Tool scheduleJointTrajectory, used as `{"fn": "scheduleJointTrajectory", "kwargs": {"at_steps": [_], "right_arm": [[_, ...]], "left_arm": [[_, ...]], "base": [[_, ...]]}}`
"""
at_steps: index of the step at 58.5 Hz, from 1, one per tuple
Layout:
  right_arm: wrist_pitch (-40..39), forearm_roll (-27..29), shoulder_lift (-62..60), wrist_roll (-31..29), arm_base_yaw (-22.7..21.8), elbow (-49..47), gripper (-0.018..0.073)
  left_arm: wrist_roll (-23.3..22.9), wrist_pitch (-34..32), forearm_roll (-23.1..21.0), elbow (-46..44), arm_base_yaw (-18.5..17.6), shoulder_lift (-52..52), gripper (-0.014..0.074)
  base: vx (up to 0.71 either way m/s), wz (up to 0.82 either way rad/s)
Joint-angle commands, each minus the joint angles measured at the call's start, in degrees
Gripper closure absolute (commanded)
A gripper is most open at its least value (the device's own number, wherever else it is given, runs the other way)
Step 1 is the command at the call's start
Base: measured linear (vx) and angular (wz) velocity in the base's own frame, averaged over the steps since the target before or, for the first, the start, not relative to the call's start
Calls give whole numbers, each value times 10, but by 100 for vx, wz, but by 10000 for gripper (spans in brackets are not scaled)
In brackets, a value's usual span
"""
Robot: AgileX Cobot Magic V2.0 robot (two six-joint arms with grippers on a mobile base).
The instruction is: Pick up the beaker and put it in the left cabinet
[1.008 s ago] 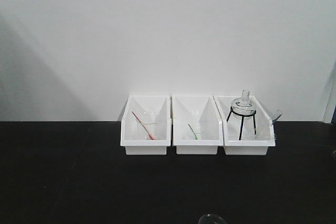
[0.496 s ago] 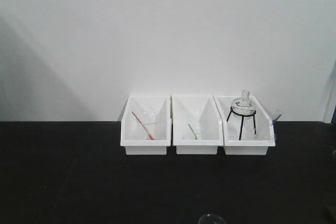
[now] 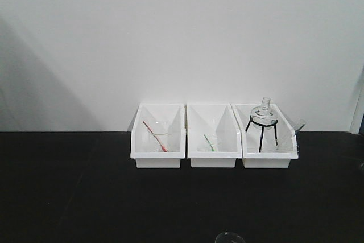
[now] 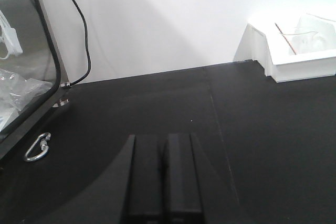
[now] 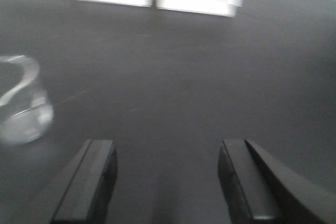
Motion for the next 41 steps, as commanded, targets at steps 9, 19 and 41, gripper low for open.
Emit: {"fn": "scheduleJointTrajectory", "kwargs": {"at_steps": [9,19,41], "right_arm": [[-177,-106,45,19,-2,-3,-9],[-199,-92,114,19,-2,-3,-70],[-434,-101,335,0,-2,-12,-68]], "left_arm": [[-1,-51,-3,-10,-4,-7,603],[-1,-51,-3,-10,-4,-8,603],[-1,-51,-3,-10,-4,-8,603]], "base": [[0,0],[0,0],[0,0]]}}
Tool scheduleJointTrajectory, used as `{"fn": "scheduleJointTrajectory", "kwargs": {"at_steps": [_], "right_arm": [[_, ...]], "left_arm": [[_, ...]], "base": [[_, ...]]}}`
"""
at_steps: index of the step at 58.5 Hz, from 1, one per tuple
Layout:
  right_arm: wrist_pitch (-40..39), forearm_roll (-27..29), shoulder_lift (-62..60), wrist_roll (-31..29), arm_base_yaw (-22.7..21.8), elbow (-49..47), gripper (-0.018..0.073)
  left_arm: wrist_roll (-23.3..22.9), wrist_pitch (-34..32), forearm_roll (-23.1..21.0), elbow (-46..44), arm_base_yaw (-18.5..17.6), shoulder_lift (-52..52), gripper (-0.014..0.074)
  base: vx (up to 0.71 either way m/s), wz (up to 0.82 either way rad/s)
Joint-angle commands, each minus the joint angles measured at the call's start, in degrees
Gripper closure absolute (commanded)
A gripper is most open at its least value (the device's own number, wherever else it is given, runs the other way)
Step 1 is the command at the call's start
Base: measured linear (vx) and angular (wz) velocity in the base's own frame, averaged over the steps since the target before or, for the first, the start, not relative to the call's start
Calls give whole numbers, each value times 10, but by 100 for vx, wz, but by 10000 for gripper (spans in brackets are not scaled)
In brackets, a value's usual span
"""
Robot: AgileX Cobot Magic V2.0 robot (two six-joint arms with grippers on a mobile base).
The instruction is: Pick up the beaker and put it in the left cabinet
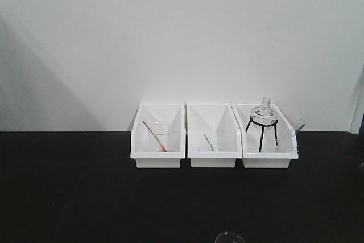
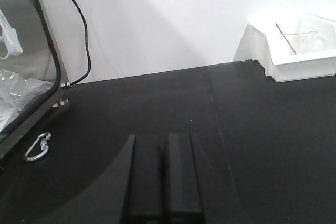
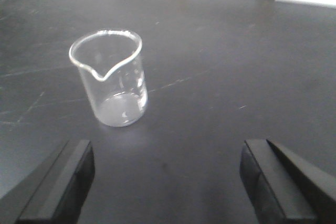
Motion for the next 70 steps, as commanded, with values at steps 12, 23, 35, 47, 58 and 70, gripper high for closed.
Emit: {"fn": "scheduleJointTrajectory", "kwargs": {"at_steps": [12,23,35,47,58,70], "right_arm": [[-152,-24,138,-41,-2,-46,-68],[-152,-53,167,-41,-2,-72,-68],[-152,-103,168,-41,-2,-115,-68],[-152,-128,168,-38,-2,-152,-68],[-143,-134,168,-35,24,-183,-68],[-81,-49,174,-39,99,-230,-68]], "left_arm": [[-1,-51,-3,-10,-4,-8,603],[-1,-51,-3,-10,-4,-8,603],[-1,-51,-3,-10,-4,-8,603],[-1,-51,-3,-10,-4,-8,603],[-1,-51,-3,-10,-4,-8,603],[-1,-51,-3,-10,-4,-8,603]], "base": [[0,0],[0,0],[0,0],[0,0],[0,0],[0,0]]}}
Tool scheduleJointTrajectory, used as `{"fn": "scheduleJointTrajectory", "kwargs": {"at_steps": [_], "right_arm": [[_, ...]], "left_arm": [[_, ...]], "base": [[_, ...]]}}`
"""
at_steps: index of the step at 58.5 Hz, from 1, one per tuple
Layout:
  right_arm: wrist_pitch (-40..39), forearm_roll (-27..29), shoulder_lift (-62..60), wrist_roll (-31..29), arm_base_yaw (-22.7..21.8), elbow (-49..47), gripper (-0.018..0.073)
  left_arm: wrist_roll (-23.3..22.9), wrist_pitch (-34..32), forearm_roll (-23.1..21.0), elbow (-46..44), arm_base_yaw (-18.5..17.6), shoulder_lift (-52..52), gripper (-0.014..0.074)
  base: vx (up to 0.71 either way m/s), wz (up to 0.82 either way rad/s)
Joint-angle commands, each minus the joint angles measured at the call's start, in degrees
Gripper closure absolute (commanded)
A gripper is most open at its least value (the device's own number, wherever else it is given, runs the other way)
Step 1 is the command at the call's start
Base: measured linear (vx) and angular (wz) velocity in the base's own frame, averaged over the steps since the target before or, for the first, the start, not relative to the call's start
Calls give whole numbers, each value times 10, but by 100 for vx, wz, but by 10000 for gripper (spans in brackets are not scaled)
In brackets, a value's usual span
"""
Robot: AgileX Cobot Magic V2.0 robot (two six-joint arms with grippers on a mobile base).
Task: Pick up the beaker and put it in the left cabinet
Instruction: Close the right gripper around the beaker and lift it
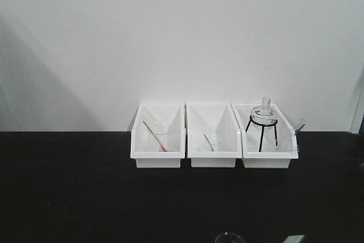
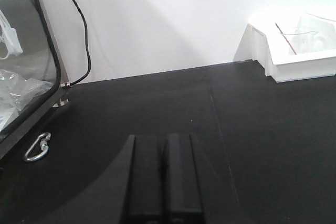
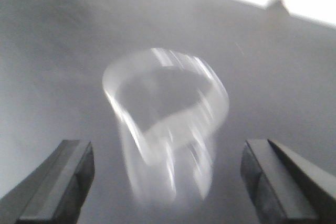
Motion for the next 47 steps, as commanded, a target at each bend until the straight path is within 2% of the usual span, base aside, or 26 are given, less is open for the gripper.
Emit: {"fn": "scheduleJointTrajectory", "kwargs": {"at_steps": [1,7,19,26,33,41,47], "right_arm": [[-43,58,-11,-7,30,-29,-68],[-44,97,8,-7,60,-51,-65],[-49,129,58,-7,97,-75,-62],[-65,157,82,-7,102,-75,-58],[-117,158,98,-7,102,-75,-53],[-117,164,99,-8,102,-75,-32],[-117,167,100,-8,102,-75,18]], "left_arm": [[-1,-51,-3,-10,-4,-8,603],[-1,-51,-3,-10,-4,-8,603],[-1,-51,-3,-10,-4,-8,603],[-1,-51,-3,-10,-4,-8,603],[-1,-51,-3,-10,-4,-8,603],[-1,-51,-3,-10,-4,-8,603],[-1,-51,-3,-10,-4,-8,603]], "base": [[0,0],[0,0],[0,0],[0,0],[0,0],[0,0],[0,0]]}}
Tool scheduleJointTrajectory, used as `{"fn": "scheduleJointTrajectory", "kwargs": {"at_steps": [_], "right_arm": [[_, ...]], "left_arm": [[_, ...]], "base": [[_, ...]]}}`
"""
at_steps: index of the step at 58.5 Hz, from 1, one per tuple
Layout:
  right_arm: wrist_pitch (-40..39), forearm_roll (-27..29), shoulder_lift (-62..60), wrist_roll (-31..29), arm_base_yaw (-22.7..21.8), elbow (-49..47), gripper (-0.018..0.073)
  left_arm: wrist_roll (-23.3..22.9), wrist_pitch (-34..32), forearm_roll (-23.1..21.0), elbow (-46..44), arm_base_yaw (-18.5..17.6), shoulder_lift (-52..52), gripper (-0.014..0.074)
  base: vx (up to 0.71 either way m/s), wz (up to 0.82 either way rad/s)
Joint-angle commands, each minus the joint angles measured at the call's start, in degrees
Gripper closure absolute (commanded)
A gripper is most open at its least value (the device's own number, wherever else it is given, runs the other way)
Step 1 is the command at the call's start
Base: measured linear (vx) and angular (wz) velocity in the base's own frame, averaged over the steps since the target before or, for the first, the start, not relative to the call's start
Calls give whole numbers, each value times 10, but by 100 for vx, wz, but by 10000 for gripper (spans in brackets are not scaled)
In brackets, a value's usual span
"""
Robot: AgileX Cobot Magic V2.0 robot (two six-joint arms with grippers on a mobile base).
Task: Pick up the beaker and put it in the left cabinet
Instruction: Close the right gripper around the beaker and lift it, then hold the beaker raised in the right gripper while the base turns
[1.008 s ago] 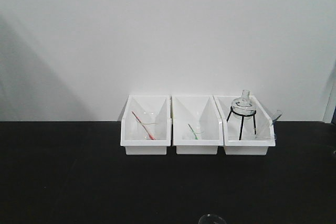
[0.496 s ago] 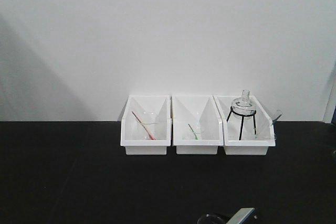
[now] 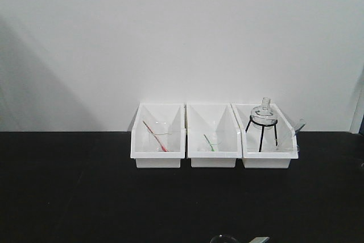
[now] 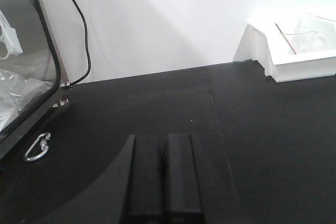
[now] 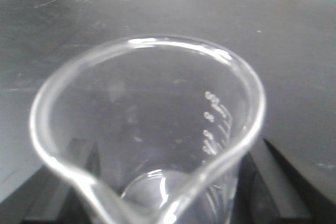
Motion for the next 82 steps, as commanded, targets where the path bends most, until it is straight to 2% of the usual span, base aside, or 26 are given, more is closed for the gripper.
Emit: {"fn": "scheduleJointTrajectory", "kwargs": {"at_steps": [1,15,16,27,40,54,63,73,77,82], "right_arm": [[-103,7,-20,-4,0,-6,36],[-103,-2,-35,-3,0,-6,261],[-102,-11,-63,2,0,-6,358],[-36,-20,-124,34,0,-6,459],[55,-98,-232,90,0,-5,502],[172,-145,-359,222,13,-7,499],[280,-145,-430,251,60,-40,498],[429,-144,-456,295,129,-133,495],[474,-142,-457,311,148,-167,495],[488,-142,-457,326,161,-188,495]], "left_arm": [[-1,-51,-3,-10,-4,-8,603],[-1,-51,-3,-10,-4,-8,603],[-1,-51,-3,-10,-4,-8,603],[-1,-51,-3,-10,-4,-8,603],[-1,-51,-3,-10,-4,-8,603],[-1,-51,-3,-10,-4,-8,603],[-1,-51,-3,-10,-4,-8,603],[-1,-51,-3,-10,-4,-8,603],[-1,-51,-3,-10,-4,-8,603],[-1,-51,-3,-10,-4,-8,603]], "base": [[0,0],[0,0],[0,0],[0,0],[0,0],[0,0],[0,0],[0,0],[0,0],[0,0]]}}
